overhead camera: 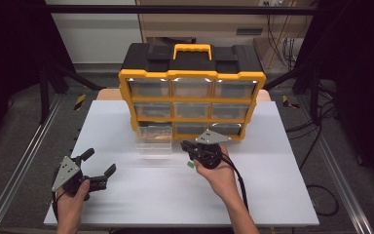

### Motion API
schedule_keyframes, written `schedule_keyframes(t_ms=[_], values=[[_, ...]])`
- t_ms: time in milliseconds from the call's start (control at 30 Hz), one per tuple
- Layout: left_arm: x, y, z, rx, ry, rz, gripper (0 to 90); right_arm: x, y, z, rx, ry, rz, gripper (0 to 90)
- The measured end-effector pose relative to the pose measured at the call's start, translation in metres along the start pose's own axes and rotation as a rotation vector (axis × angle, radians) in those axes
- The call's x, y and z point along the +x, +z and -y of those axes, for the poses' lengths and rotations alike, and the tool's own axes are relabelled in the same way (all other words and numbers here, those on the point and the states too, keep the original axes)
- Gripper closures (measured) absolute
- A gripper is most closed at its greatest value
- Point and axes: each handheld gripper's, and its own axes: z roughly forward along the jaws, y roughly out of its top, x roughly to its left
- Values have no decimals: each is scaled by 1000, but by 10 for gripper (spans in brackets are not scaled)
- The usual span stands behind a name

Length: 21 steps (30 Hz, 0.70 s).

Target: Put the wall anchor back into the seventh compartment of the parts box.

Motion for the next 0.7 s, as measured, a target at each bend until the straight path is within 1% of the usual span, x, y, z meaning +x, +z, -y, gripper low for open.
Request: schedule_keyframes(t_ms=[67,100,300,533,567,600,700], values=[[0,0,0,0,0,-1,8,1,0,-3,-7,-4,-1,844],[0,0,0,0,0,-1,8,4,0,-8,-14,-12,-3,844],[0,0,0,0,-1,-2,8,11,-1,-26,-37,-33,-7,843],[0,0,0,-2,-1,-2,8,15,3,-43,-45,-48,-13,844],[0,0,0,-2,-1,-2,8,15,3,-43,-45,-48,-13,844],[0,0,0,-2,-1,-1,8,16,5,-48,-47,-51,-15,844],[0,0,0,-2,-1,0,8,18,8,-55,-49,-56,-16,844]])
